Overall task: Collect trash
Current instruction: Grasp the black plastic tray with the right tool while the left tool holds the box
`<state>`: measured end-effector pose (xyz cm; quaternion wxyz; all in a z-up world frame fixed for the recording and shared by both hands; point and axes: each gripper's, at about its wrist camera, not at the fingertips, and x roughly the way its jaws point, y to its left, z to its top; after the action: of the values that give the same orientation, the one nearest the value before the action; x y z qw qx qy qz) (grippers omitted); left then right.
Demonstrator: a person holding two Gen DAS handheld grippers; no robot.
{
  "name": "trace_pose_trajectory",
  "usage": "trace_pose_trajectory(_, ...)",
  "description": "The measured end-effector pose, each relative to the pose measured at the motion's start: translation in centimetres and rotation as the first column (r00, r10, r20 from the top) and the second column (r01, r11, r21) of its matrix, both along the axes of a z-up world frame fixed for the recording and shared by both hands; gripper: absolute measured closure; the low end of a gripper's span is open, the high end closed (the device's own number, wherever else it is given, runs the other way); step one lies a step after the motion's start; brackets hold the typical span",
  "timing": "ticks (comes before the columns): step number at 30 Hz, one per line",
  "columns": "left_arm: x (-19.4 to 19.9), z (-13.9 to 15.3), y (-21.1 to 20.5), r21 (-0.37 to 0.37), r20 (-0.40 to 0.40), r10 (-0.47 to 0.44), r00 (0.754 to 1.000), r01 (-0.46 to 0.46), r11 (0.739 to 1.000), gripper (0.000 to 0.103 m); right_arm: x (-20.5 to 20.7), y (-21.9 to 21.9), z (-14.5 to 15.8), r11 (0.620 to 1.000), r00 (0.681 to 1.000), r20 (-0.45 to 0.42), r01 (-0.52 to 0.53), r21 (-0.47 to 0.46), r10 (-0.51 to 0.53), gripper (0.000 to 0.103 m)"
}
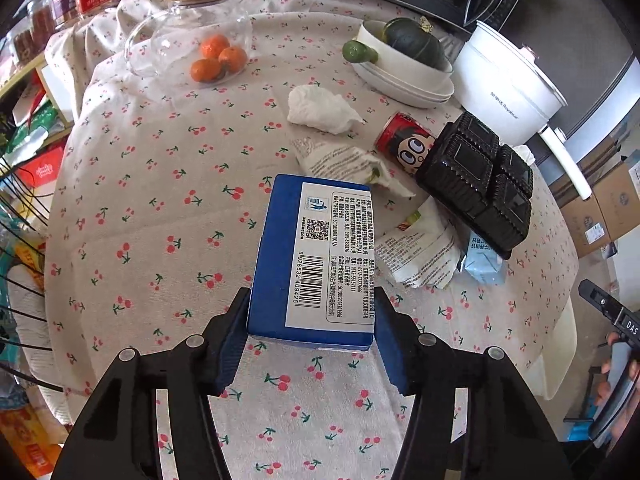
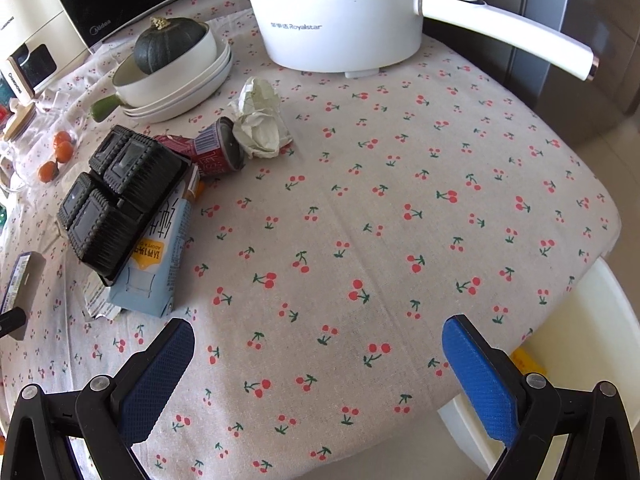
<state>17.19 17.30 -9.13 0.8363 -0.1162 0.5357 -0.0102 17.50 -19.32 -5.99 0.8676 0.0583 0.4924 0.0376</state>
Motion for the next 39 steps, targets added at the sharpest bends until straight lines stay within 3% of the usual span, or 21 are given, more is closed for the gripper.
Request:
trace_pose_trajectory(8, -3.3, 1.9, 5.1, -0.032, 0.056, 0.159, 0.986, -0.157, 0.987, 0.042, -1.3, 5.7, 0.7, 0.989, 0.990, 0.001, -0.140, 0.045, 0.140, 0.001)
trace_pose_trajectory(14, -4.1, 2.5, 6.8, -0.072, 0.076, 0.185, 0.980, -0.180, 0.981, 0.042, -0.4, 11.9, -0.2, 0.966, 0.970, -0.022, -0.237, 0.101, 0.241, 0.001)
trace_pose_trajectory(18, -4.2, 2.6, 7.1, -0.089, 0.077, 0.171, 0.982, -0.164, 0.982, 0.042, 2.6, 13.4, -0.3, 0.987, 0.991, -0.011, -0.135, 0.086, 0.137, 0.001)
trace_pose_trajectory(24, -4.1, 2.8, 7.3, -0.106, 0.087, 0.160, 0.983, -0.151, 0.983, 0.042, 6.3, 13.6, 1.1, 0.990, 1.000, 0.028, 0.010, 0.143, -0.015, 0.002)
trace_pose_trajectory(30, -3.5, 2.8, 6.9, -0.131, 0.087, 0.146, 0.985, -0.134, 0.982, 0.042, 8.5, 11.5, 0.5, 0.980, 0.992, 0.014, 0.124, 0.157, -0.128, 0.018)
trace_pose_trajectory(39, -3.1, 2.8, 5.5, -0.128, 0.083, 0.121, 0.989, -0.110, 0.986, 0.042, 10.2, 11.1, -0.6, 0.980, 0.995, 0.015, 0.094, 0.174, -0.098, 0.040)
